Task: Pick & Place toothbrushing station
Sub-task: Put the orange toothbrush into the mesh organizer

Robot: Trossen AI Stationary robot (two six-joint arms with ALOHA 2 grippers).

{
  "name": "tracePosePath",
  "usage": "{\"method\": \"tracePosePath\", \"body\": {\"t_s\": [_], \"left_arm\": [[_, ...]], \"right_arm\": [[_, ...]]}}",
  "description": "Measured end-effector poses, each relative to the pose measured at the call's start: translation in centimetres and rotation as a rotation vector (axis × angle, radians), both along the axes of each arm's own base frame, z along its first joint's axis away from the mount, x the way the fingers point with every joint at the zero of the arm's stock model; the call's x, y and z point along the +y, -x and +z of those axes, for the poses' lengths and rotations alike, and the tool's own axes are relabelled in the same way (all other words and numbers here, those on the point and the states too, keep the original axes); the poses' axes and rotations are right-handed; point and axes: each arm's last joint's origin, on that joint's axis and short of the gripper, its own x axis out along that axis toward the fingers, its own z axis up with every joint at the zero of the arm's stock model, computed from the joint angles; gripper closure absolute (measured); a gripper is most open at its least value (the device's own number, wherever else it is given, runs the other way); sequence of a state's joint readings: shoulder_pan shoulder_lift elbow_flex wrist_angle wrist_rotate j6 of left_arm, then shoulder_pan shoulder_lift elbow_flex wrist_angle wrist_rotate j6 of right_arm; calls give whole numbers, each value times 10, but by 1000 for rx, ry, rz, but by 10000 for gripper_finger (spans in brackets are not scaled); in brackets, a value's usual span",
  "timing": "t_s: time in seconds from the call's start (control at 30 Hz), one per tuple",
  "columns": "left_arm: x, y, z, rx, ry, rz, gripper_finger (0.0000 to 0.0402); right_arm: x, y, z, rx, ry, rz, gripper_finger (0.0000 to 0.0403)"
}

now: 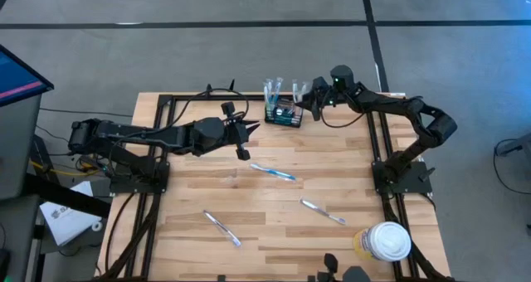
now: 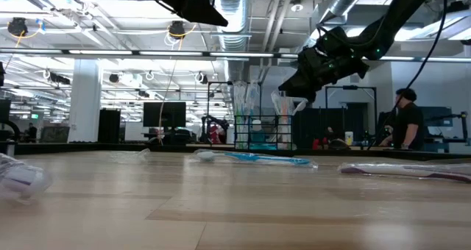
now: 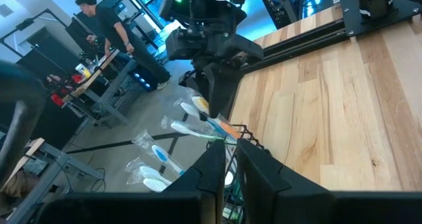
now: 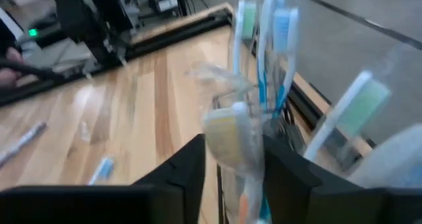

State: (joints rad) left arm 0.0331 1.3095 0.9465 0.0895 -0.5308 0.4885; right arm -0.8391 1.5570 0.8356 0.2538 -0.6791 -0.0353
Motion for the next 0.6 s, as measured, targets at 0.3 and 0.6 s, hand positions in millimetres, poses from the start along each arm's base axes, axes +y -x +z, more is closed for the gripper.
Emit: {"method": "tracePosePath", "body": {"t_s": [0.3, 0.6], "left_arm": [[0, 0, 0, 1, 0, -1, 368], [0, 0, 0, 1, 1, -2, 368]], "right_arm": [[5, -3, -4, 55, 44, 18, 385], [7, -3, -4, 33, 42, 72, 305]]}}
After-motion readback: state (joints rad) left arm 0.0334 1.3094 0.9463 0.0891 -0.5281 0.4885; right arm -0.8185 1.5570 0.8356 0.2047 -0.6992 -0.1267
